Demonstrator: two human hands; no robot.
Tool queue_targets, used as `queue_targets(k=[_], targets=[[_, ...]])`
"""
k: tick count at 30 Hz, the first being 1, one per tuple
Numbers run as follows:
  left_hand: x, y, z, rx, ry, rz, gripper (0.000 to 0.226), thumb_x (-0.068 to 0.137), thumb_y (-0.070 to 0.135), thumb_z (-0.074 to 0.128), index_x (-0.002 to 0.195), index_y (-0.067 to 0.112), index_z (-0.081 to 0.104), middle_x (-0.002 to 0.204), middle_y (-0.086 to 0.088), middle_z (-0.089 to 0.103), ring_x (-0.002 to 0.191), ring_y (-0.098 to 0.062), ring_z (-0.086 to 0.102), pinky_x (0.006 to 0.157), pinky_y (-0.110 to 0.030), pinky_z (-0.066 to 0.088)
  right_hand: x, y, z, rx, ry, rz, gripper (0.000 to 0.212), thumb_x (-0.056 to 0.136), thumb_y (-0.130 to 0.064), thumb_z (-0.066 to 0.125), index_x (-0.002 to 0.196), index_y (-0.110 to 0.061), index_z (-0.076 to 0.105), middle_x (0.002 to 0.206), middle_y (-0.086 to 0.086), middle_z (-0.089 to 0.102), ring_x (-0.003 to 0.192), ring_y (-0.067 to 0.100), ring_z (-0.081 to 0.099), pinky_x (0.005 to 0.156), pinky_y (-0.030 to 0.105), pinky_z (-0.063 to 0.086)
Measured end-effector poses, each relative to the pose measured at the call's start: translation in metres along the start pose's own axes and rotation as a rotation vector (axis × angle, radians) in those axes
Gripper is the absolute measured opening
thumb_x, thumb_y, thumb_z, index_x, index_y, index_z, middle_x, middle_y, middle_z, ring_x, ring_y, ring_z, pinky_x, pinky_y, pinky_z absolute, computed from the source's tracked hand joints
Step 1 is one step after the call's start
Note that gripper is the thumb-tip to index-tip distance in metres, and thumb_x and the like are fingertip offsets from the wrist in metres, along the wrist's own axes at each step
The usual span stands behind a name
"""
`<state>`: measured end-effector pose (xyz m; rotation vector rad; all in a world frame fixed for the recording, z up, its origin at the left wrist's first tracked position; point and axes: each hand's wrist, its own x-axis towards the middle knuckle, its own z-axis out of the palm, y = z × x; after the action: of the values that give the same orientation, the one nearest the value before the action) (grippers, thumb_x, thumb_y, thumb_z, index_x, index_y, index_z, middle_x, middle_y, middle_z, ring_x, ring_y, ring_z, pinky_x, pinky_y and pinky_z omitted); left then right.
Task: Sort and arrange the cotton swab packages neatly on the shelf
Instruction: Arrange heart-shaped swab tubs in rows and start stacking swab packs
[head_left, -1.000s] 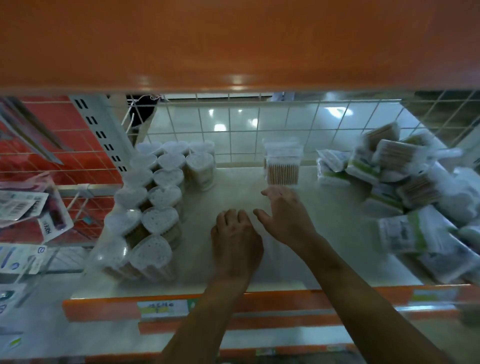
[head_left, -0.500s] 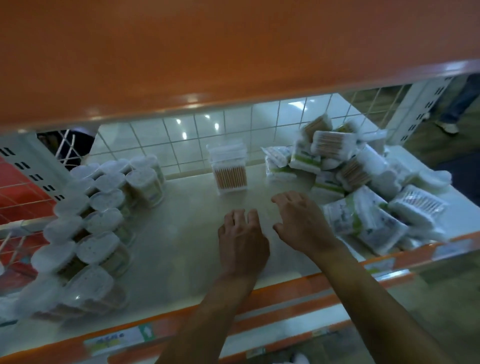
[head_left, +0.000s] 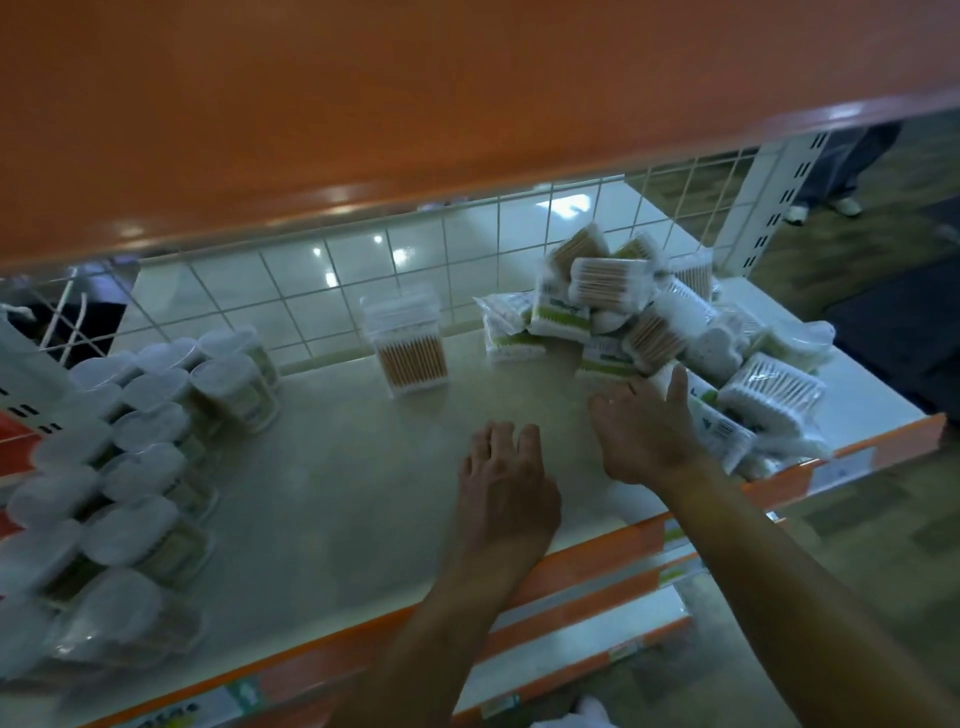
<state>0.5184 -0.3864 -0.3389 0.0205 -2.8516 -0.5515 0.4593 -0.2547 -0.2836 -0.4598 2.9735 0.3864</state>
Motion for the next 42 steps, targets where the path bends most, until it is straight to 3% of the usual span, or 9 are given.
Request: queue_targets(k=[4, 10, 14, 18, 25, 29, 33, 37, 42], targets=[[0.000, 0.000, -0.003, -0.092, -0.102, -0.044, 0.048, 0.087, 0.029, 0.056, 0.132, 0.018, 0.047, 0.135, -0.006, 0.045, 0.130, -0.026, 0.034, 0.103, -0.038, 0.033, 0.000, -0.004, -0.001, 0.020, 0.027, 0.026, 0.032, 0.085, -0.013, 0.042, 0.114, -0.012, 0.054, 0.122, 0.010, 0.053, 0.119, 0.030, 0.043, 0.107, 0.064, 0.010], [0.000, -0.006, -0.012, -0.299, -0.128, -0.046, 0.057, 0.087, 0.026, 0.061, 0.140, 0.017, 0.042, 0.136, -0.002, 0.046, 0.128, -0.020, 0.039, 0.101, -0.027, 0.033, 0.005, -0.017, -0.008, 0.172, 0.113, -0.033, 0.036, 0.077, -0.019, 0.051, 0.113, -0.016, 0.054, 0.114, 0.005, 0.052, 0.115, 0.028, 0.045, 0.109, 0.056, 0.018], [0.001, -0.013, -0.014, -0.377, -0.113, -0.087, 0.059, 0.088, 0.025, 0.062, 0.141, 0.017, 0.039, 0.136, 0.001, 0.047, 0.124, -0.017, 0.044, 0.098, -0.021, 0.031, 0.015, -0.029, -0.009, 0.417, 0.221, -0.094, 0.051, 0.070, -0.034, 0.067, 0.117, -0.018, 0.054, 0.113, 0.004, 0.055, 0.110, 0.027, 0.051, 0.094, 0.041, 0.036], [0.002, -0.021, -0.014, -0.462, -0.032, -0.102, 0.050, 0.082, 0.020, 0.068, 0.129, 0.017, 0.050, 0.120, 0.000, 0.059, 0.109, -0.017, 0.055, 0.090, -0.025, 0.041, 0.019, -0.037, -0.016, 0.801, 0.284, -0.153, 0.058, 0.069, -0.032, 0.076, 0.122, -0.018, 0.056, 0.108, 0.002, 0.057, 0.102, 0.020, 0.055, 0.083, 0.030, 0.045], [0.004, -0.023, -0.020, -0.624, 0.027, -0.083, 0.057, 0.087, 0.028, 0.066, 0.138, 0.017, 0.042, 0.127, 0.003, 0.057, 0.107, -0.005, 0.057, 0.090, -0.029, 0.050, 0.022, -0.047, -0.029, 1.316, 0.113, -0.114, 0.041, 0.088, -0.030, 0.062, 0.124, -0.013, 0.056, 0.107, 0.005, 0.063, 0.092, 0.009, 0.061, 0.076, 0.020, 0.050], [0.006, -0.025, -0.024, -0.694, 0.052, -0.069, 0.057, 0.089, 0.048, 0.049, 0.137, 0.016, 0.044, 0.130, 0.000, 0.055, 0.113, -0.007, 0.055, 0.093, -0.033, 0.049, 0.021, -0.051, -0.035, 1.580, 0.033, -0.026, 0.035, 0.097, -0.033, 0.045, 0.104, -0.003, 0.061, 0.093, 0.025, 0.058, 0.081, 0.024, 0.056, 0.071, 0.035, 0.045], [0.007, -0.031, -0.027, -0.684, 0.109, -0.021, 0.051, 0.084, 0.020, 0.041, 0.134, 0.016, 0.049, 0.129, -0.002, 0.053, 0.116, -0.007, 0.051, 0.096, -0.024, 0.044, 0.024, -0.048, -0.033, 1.727, -0.018, 0.132, 0.023, 0.095, -0.029, 0.050, 0.108, -0.011, 0.056, 0.102, 0.009, 0.058, 0.089, 0.020, 0.056, 0.080, 0.031, 0.046], [0.009, -0.035, -0.026, -0.609, 0.168, 0.022, 0.081, 0.065, -0.018, 0.049, 0.136, 0.020, 0.047, 0.140, 0.007, 0.045, 0.124, -0.003, 0.044, 0.097, -0.024, 0.046, 0.028, -0.047, -0.033, 2.055, -0.161, 0.307, 0.030, 0.096, -0.033, 0.042, 0.097, -0.009, 0.060, 0.080, 0.011, 0.063, 0.062, 0.018, 0.063, 0.053, 0.030, 0.053], [0.010, -0.042, -0.024, -0.598, 0.242, 0.051, 0.061, 0.078, 0.005, 0.066, 0.135, 0.014, 0.048, 0.141, 0.004, 0.047, 0.127, -0.008, 0.045, 0.100, -0.030, 0.046, 0.031, -0.048, -0.028, 2.121, -0.187, 0.283, 0.025, 0.095, -0.025, 0.041, 0.084, -0.008, 0.057, 0.068, 0.005, 0.057, 0.054, 0.012, 0.059, 0.042, 0.022, 0.047]])
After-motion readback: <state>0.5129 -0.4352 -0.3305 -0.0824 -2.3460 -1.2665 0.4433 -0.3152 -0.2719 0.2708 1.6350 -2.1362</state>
